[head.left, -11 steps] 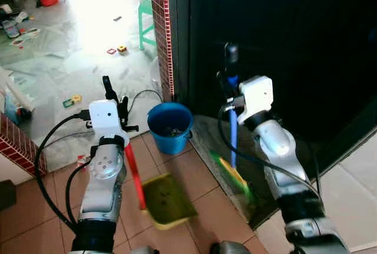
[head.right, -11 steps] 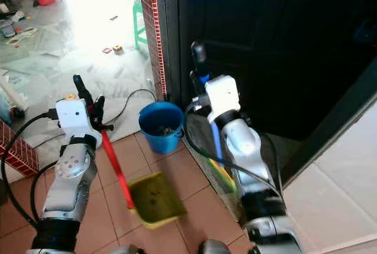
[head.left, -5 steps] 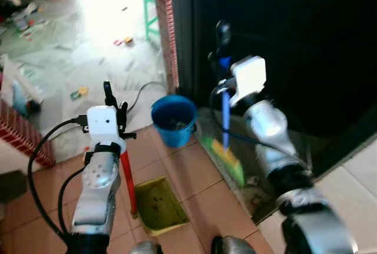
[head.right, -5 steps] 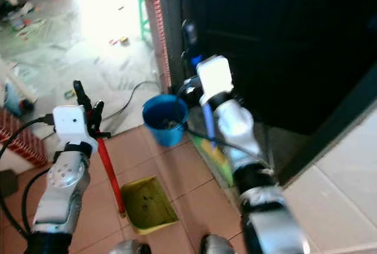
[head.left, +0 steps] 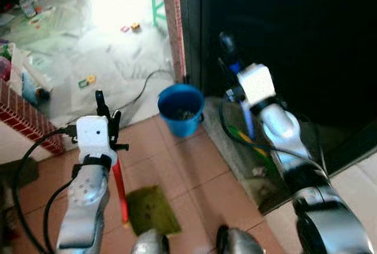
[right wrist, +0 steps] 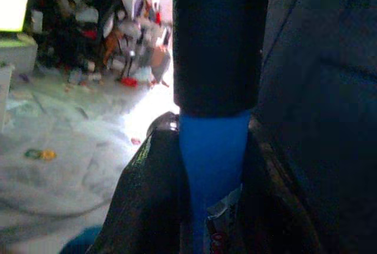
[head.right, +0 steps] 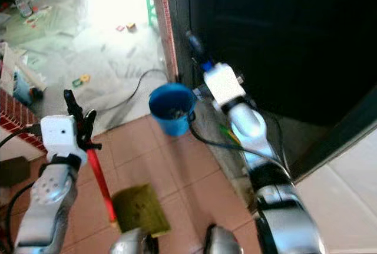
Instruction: Sweep floor
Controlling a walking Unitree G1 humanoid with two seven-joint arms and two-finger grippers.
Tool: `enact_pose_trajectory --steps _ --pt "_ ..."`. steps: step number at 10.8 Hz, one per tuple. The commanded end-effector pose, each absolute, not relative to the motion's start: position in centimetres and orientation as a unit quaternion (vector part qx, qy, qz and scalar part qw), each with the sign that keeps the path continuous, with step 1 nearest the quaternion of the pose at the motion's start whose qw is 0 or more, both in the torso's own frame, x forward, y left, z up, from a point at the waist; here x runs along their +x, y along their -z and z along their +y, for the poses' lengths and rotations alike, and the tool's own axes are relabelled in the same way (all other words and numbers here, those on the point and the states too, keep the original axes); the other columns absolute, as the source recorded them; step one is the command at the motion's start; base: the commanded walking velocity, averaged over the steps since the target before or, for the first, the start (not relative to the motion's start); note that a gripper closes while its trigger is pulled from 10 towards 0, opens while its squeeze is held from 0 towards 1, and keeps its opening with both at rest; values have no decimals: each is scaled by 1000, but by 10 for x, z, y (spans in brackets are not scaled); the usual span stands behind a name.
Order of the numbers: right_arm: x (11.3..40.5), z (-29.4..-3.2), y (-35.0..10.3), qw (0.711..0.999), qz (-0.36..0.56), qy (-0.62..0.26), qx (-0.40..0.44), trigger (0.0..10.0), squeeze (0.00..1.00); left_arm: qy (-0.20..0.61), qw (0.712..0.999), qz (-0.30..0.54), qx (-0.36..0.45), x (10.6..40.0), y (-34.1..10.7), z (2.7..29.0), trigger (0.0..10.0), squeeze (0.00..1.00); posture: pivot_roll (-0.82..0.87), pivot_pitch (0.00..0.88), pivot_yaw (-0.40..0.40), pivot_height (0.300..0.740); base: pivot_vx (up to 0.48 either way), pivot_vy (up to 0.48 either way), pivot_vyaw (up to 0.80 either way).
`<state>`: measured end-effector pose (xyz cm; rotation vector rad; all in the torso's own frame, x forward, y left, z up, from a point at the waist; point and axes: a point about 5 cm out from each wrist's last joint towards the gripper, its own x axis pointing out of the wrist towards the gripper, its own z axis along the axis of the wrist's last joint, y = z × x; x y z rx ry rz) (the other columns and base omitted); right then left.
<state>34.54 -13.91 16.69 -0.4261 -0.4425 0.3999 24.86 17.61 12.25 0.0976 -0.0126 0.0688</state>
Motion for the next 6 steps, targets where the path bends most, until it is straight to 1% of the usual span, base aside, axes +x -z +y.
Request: enact_pose_trajectory --steps 1,2,3,5,6 --pt "344 -138 -169 929 -231 -195 -214 10000 0 -36 997 -25 59 246 -133 181 10000 0 55 218 120 740 0 0 0" --pt "340 -145 -154 942 -204 -174 -205 10000 0 -35 997 -18 61 245 -133 182 10000 0 57 232 128 740 0 0 0" --pt "338 -144 -148 949 -193 -165 -187 10000 0 -34 997 -16 62 245 -134 182 10000 0 59 234 126 740 0 0 0" --pt "342 -136 -149 966 -185 -137 -120 10000 0 -36 998 -11 59 246 -134 181 10000 0 49 231 120 740 0 0 0" --pt "348 -131 -156 973 -186 -108 -79 10000 0 -36 998 -6 55 248 -133 179 10000 0 36 224 115 740 0 0 0"
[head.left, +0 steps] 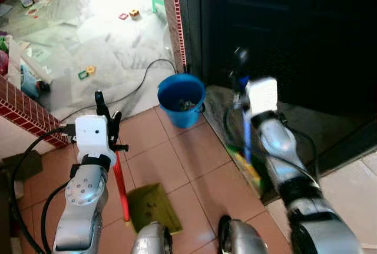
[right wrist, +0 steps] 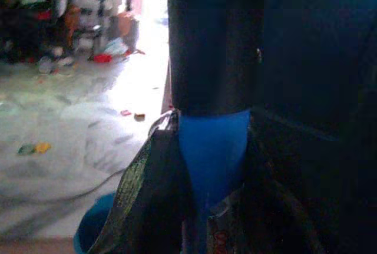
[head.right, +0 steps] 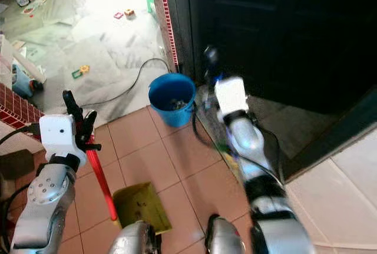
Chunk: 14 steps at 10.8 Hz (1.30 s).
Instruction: Sweep floor
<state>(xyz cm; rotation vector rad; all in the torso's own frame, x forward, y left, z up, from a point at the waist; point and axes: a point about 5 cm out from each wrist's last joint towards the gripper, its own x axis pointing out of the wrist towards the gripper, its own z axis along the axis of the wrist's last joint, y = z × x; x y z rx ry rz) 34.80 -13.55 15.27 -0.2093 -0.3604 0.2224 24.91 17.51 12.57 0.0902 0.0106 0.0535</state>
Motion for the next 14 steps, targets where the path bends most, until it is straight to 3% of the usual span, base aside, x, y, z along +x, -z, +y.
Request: enact_pose_trajectory --steps 1,3,8,10,12,14 --pt "352 -132 -160 978 -182 -86 -58 10000 0 -36 998 -4 52 250 -131 177 10000 0 27 216 110 740 0 0 0" --pt "365 -133 -180 980 -194 -29 -11 10000 0 -30 999 8 37 259 -125 167 10000 0 -8 186 97 740 0 0 0" --pt "381 -141 -227 969 -239 -33 46 10000 0 -18 999 33 10 305 -111 142 10000 0 -76 69 63 740 0 0 0" --pt "390 -153 -252 962 -247 -23 110 10000 0 -1 1000 26 12 309 -109 129 10000 0 -101 37 33 740 0 0 0" --pt "392 -158 -276 956 -284 -37 65 10000 0 -4 1000 15 9 317 -102 127 10000 0 -126 0 22 740 0 0 0" --pt "389 -172 -270 959 -279 -54 -5 10000 0 -10 1000 7 -1 323 -95 128 10000 0 -131 0 -11 740 0 0 0"
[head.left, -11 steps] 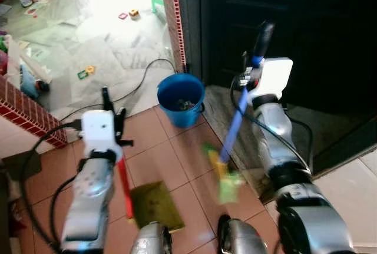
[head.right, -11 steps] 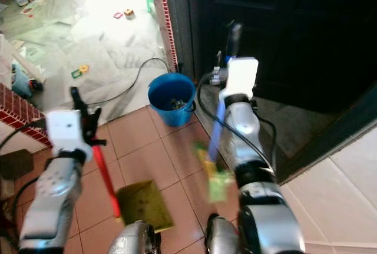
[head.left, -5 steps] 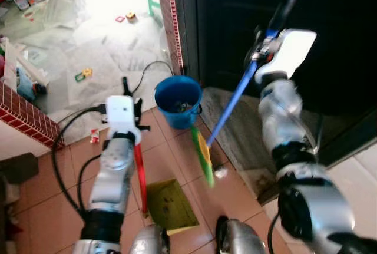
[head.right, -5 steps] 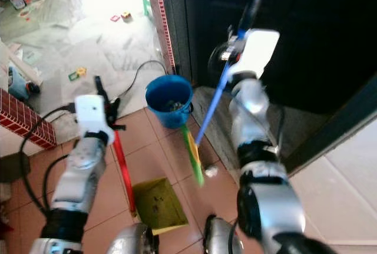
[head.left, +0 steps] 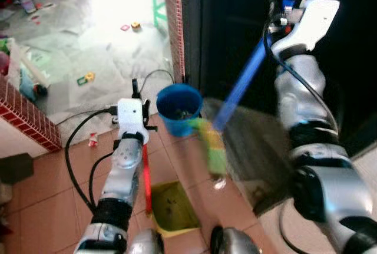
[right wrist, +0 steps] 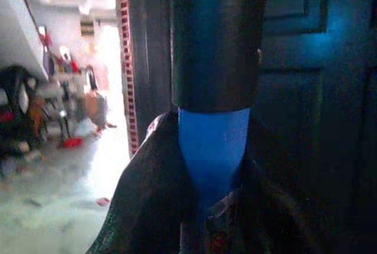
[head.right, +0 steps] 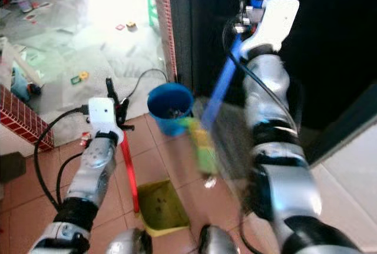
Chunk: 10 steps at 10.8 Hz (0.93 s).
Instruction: Sweep floor
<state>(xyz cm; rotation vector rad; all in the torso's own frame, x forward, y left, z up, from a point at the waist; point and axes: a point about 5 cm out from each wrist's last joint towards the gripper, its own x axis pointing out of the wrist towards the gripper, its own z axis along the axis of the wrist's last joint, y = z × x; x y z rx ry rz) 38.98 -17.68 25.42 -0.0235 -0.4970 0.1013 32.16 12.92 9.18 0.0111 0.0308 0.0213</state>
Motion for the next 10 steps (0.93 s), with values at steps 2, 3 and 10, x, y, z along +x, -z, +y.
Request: enact_pose_trajectory --steps 2,3,10 --pt "380 -183 -245 961 -259 -64 -71 10000 0 -8 999 28 -14 322 -83 126 10000 0 -125 0 -11 740 0 0 0" --pt "376 -186 -231 963 -245 -62 -93 10000 0 1 999 33 -1 319 -77 124 10000 0 -125 0 2 740 0 0 0" --pt "375 -135 -181 979 -135 -101 117 10000 0 -1 999 52 -6 314 -59 133 10000 0 -94 25 45 740 0 0 0"
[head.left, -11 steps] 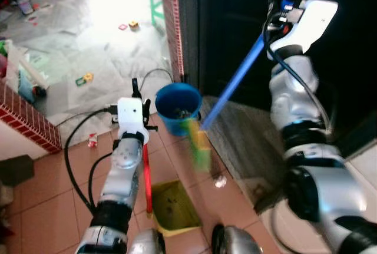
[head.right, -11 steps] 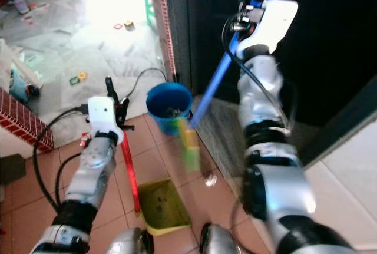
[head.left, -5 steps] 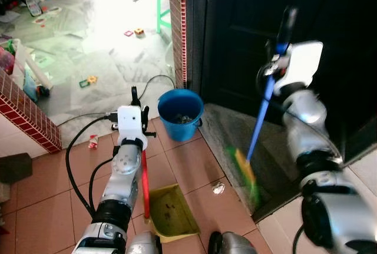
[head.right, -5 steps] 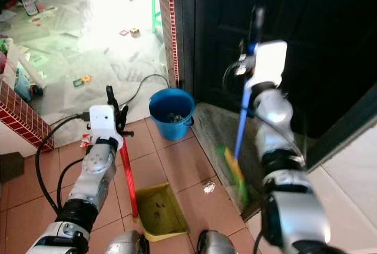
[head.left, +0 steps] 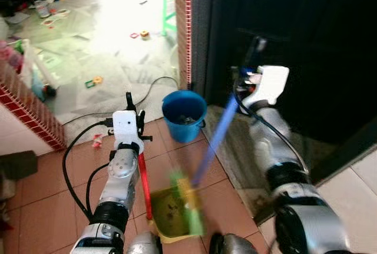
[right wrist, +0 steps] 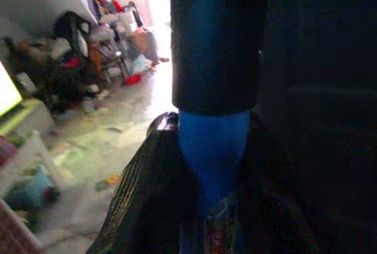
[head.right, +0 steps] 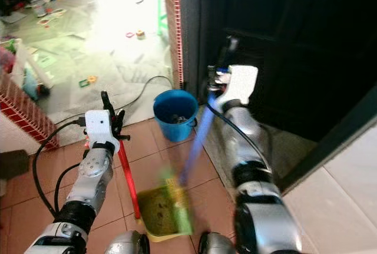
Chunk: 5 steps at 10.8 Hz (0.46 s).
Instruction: Sweep floor
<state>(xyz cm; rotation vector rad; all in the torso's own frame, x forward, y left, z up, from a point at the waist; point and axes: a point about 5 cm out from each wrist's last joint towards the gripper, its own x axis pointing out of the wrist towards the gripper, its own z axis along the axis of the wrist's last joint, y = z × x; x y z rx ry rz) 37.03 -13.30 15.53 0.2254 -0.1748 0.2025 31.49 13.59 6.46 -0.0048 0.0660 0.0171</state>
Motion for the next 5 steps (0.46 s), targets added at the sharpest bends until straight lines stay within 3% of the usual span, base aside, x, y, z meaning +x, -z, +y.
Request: enact_pose_trajectory --steps 1,5 --pt "376 -132 -189 976 -146 -110 122 10000 0 11 998 54 -3 314 -57 129 10000 0 -94 27 49 740 0 0 0" --pt "381 -131 -221 965 -190 -124 128 10000 0 22 998 61 -4 317 -57 125 10000 0 -105 31 67 740 0 0 0"
